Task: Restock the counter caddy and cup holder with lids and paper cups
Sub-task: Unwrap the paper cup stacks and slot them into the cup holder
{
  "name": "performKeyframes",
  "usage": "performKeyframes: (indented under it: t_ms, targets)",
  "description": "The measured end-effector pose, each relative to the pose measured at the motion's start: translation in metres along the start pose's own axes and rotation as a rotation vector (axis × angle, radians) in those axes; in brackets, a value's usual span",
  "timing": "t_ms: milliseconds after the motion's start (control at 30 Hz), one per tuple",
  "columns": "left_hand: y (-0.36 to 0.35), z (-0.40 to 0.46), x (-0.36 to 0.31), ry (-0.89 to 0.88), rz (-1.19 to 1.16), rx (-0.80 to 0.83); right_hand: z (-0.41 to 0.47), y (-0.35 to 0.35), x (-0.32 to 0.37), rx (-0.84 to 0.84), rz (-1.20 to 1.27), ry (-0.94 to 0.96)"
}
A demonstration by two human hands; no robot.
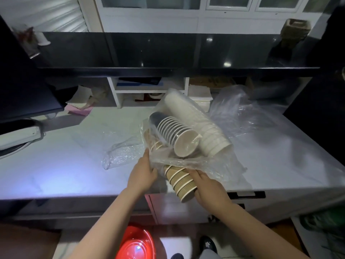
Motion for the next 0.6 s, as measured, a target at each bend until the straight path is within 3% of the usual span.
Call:
performKeyframes:
  t_ms: [67,167,233,400,500,600]
  targets:
    - [0.002,-0.014,0.002,-0.034,-0.001,-0.060,0.005,0.000,0.003,0.006,0.012,-0.003]
    - [0.014,-0.036,-0.005,-0.135,-0.008,-0.326,0.015,-0.001,0.004,0.027,0.088,0.005]
    - [0.018,-0.045,-0.013,-0.152,-0.079,-0.370,0.020,-0.003,0.003,0.041,0.115,0.006]
    - [-0.017,-0.043,-0.017,0.063,-0.125,0.115,0.021,-0.004,0.000,0.003,0.129,0.001]
    - [-0.025,-0.045,-0.016,0.176,-0.368,0.151,0.012,0.001,-0.004,-0.032,0.100,0.016]
    - [-0.031,-0.049,-0.019,0.235,-0.403,0.181,-0.001,0.006,-0.006,-0.055,0.057,0.050]
Point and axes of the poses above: each hand's wrist, its own z-axis towards the middle knuckle, its own y-axis out of the back of the hand, x = y × z, the point moved 6 cm from there along z, towards the middle knuckle, and after that the axes turned 5 degrees about -z, right-handed, at the moved point
